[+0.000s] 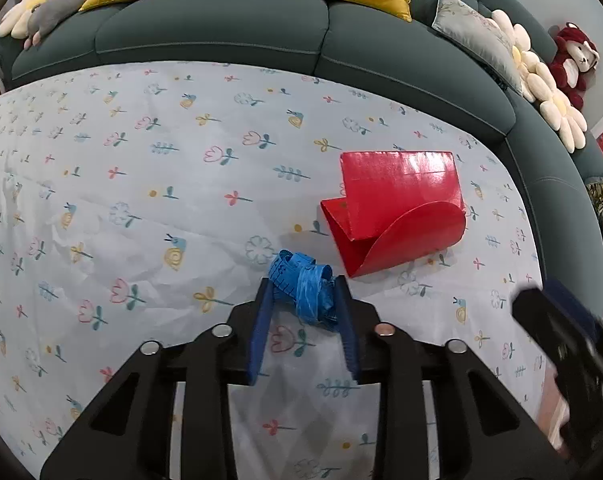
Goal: Collect trash
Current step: 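Grasp the blue cord with the left tool while the right tool grasps the red packet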
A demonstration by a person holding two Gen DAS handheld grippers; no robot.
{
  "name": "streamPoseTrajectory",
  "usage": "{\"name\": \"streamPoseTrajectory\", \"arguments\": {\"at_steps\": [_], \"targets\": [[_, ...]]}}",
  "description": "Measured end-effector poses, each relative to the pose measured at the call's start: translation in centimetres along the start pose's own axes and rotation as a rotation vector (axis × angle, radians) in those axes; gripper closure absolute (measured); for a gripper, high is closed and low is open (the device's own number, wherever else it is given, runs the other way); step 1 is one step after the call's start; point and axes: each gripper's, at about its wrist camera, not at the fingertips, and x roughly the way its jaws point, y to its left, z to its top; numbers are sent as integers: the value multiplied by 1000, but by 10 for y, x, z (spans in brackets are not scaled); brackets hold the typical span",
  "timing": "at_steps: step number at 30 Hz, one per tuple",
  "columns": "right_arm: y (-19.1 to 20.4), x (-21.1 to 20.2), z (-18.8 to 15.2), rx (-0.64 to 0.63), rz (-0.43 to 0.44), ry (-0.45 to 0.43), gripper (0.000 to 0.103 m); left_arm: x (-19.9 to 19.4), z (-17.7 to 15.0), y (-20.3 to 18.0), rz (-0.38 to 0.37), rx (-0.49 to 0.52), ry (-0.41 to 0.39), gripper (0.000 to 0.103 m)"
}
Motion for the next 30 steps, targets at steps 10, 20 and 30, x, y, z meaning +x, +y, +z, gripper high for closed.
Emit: {"name": "streamPoseTrajectory", "arguments": {"at_steps": [10, 20, 30], "targets": [[26, 46, 39, -73, 47, 15, 44, -12, -2, 47, -3, -92, -26, 80], [37, 72, 39, -137, 142, 102, 48, -16, -7, 54, -17, -98, -34, 80], [45, 41, -6, -122, 209, 156, 86, -37, -33, 51, -10, -102, -8, 81]]}}
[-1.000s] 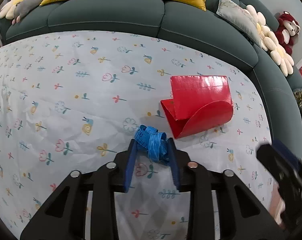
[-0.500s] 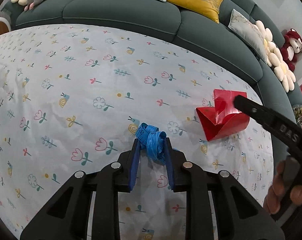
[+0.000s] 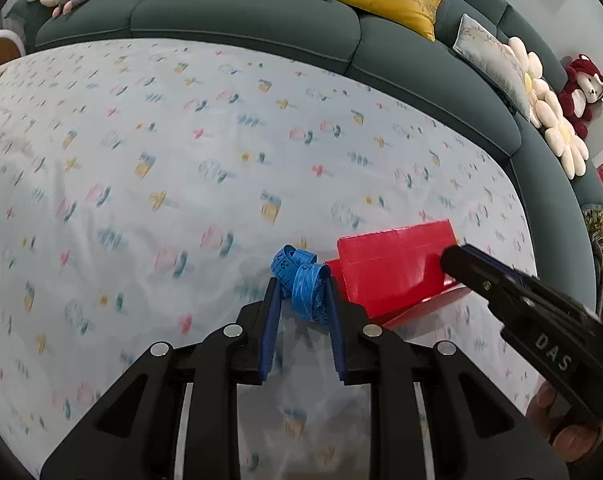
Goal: Collect trash
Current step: 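Grasp the blue cord with the left tool while the right tool grasps the red packet, then carry the blue cord and red packet over the bin and open both tools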
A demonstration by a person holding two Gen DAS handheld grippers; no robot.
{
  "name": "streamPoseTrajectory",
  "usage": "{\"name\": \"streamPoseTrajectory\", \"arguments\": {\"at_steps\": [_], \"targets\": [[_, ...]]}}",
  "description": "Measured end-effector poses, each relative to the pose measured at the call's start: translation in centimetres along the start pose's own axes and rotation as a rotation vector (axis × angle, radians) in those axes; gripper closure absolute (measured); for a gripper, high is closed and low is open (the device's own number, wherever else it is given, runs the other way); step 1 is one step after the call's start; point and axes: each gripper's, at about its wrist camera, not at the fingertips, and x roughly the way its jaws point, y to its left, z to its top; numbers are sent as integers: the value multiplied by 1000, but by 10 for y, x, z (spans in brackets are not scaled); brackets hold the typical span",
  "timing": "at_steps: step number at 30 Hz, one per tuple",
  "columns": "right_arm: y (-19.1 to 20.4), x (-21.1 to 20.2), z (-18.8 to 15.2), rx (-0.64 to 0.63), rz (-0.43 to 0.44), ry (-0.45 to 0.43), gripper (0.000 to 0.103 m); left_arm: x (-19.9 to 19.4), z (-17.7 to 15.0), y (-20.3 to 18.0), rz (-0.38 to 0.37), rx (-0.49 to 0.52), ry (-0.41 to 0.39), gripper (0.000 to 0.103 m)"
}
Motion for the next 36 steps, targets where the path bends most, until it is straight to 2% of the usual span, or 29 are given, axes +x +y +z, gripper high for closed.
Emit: {"name": "streamPoseTrajectory", "arguments": {"at_steps": [5, 14, 18, 21, 22, 29, 36], "targets": [[3, -29, -36, 35, 31, 15, 93, -17, -26, -5, 10, 19, 18, 82], [9, -85, -149, 75, 65, 90, 93, -48, -112, -21, 9, 93, 87, 84], [10, -96, -184, 90, 66, 118, 92, -62, -143, -29, 14, 138, 96, 84], [6, -109, -200, 113, 72, 105, 94, -72, -155, -31, 17, 146, 103, 85], [7, -113, -204, 115, 71, 94, 99, -77, -158, -31, 12, 147, 101, 85], [-3, -149, -210, 152, 58, 20, 101, -105, -166, -40, -1, 164, 62, 85], [-19, -196, -209, 186, 0, -90, 101, -130, -169, -60, -24, 191, 23, 85]]}}
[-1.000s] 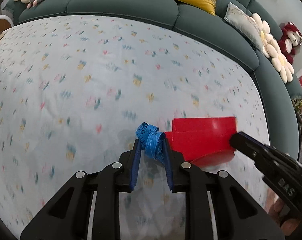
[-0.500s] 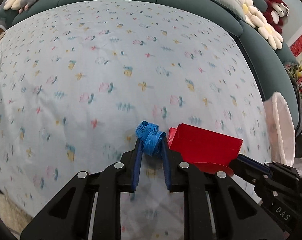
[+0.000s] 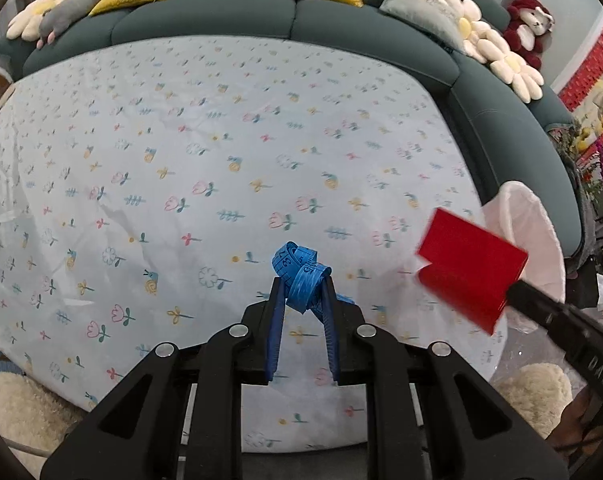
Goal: Collect trash
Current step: 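Carry the blue cord and red packet over the bin and open both tools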
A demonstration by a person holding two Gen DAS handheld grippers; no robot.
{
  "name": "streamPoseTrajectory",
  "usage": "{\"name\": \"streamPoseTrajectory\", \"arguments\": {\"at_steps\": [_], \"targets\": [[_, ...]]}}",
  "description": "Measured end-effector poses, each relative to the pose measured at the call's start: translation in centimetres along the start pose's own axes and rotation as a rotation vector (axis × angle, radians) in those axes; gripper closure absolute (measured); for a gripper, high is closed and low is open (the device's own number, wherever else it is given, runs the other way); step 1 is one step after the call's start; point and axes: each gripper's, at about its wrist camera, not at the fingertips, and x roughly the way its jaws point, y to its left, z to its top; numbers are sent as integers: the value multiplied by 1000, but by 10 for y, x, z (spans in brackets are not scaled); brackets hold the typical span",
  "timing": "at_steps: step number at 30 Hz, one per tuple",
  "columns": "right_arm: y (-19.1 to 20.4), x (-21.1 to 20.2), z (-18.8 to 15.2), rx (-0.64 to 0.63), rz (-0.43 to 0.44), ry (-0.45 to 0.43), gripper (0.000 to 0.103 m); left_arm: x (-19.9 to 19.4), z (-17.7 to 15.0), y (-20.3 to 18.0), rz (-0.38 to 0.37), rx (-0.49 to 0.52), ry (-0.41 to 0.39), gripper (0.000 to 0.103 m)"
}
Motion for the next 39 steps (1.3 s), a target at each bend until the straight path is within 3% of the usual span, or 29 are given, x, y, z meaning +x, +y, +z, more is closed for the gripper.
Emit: {"name": "streamPoseTrajectory", "arguments": {"at_steps": [13, 20, 31, 39], "targets": [[-61, -83, 19, 83, -89, -192, 101, -31, 10, -84, -91, 124, -64, 85], [-99, -117, 23, 120, -143, -253, 101, -32, 13, -140, -129, 209, -72, 85], [-152, -150, 23, 185, -217, -306, 101, -27, 19, -215, -187, 326, -72, 85], [-172, -152, 31, 215, -254, -316, 97, -18, 21, -241, -196, 368, -59, 85]]}}
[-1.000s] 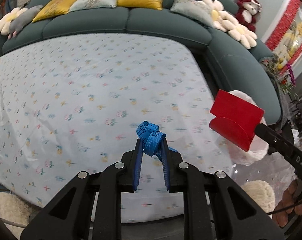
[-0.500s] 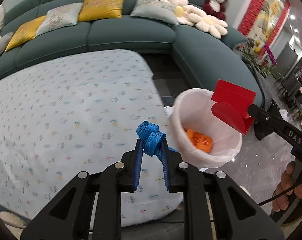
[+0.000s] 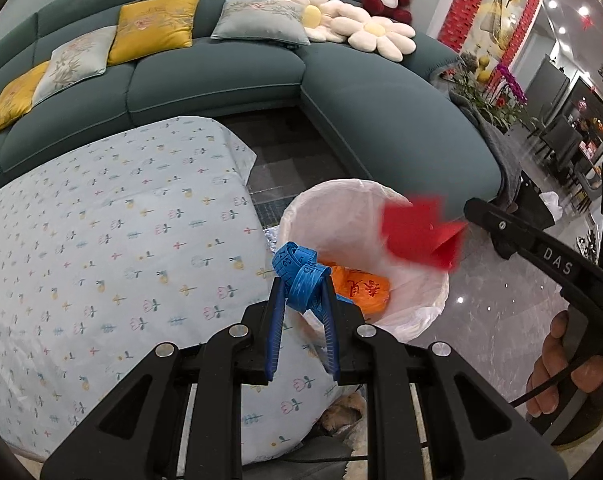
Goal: Collect trash
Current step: 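Carry the blue cord and red packet over the bin and open both tools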
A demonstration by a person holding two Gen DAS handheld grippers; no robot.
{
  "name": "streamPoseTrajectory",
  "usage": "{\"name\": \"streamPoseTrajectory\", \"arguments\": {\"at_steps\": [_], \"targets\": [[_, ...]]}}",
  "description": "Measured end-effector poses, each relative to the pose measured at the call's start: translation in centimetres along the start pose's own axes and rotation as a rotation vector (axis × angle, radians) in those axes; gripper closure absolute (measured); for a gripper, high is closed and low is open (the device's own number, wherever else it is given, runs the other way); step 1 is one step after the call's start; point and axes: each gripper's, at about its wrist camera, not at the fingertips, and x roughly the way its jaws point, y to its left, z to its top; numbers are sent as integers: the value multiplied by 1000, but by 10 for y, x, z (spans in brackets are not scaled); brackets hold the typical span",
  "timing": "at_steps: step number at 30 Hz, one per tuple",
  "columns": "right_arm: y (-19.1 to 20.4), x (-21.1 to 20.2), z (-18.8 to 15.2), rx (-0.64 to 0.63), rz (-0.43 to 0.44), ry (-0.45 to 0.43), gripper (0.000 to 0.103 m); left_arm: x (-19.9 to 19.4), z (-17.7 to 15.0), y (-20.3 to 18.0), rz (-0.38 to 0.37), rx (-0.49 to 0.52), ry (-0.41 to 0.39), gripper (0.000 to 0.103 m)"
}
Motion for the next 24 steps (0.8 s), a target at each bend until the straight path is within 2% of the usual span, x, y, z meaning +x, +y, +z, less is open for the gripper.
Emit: {"name": "streamPoseTrajectory", "arguments": {"at_steps": [10, 12, 14, 16, 22, 23, 24], "targets": [[-13, -1, 2, 6, -21, -10, 96, 22, 12, -25, -20, 52, 29, 85], [-15, -3, 2, 3, -36, -11, 92, 27, 14, -32, -33, 62, 37, 85], [-18, -4, 2, 5, -45, -14, 82, 32, 17, -40, -42, 75, 41, 85], [-22, -8, 2, 7, -57, -25, 78, 36, 19, -46, -47, 85, 43, 84], [-29, -11, 4, 16, -65, -36, 74, 44, 25, -59, -65, 96, 41, 84], [-30, -12, 4, 18, -67, -38, 72, 45, 27, -62, -63, 99, 36, 82], [-30, -12, 4, 19, -67, -40, 71, 45, 28, -64, -56, 104, 30, 75]]}}
